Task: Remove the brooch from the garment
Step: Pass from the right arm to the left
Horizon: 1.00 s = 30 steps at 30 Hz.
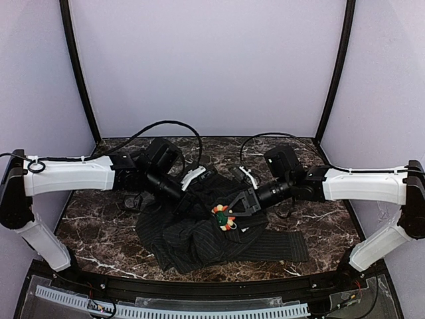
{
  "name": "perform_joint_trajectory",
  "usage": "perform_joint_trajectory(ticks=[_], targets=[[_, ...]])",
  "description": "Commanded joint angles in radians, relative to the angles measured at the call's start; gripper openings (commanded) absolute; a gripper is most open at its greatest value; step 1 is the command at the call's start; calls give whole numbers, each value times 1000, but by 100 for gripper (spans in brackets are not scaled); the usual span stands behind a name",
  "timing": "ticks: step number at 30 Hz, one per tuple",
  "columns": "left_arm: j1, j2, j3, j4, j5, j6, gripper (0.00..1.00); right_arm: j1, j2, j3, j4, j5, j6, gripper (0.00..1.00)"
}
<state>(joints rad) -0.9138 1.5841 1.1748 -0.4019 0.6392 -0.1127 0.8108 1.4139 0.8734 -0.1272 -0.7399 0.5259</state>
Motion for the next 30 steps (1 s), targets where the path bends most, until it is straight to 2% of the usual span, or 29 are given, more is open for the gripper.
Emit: perform_joint_trajectory(ticks=[1, 7, 16, 21, 30], targets=[[-22, -13, -39, 66, 6, -58, 10, -7, -36, 21, -7, 93, 37, 0], [-35, -29, -93, 158, -49, -152, 1, -7, -85, -25, 80, 167, 143, 0], [-36, -78, -201, 390, -200, -332, 1, -2, -93, -88, 183, 152, 200, 0], [-39, -50, -209, 507, -182, -404, 1, 7, -87, -100, 225, 158, 217, 0], [-75, -22, -194, 549, -162, -441, 1, 14, -84, -129, 281, 248, 263, 0]])
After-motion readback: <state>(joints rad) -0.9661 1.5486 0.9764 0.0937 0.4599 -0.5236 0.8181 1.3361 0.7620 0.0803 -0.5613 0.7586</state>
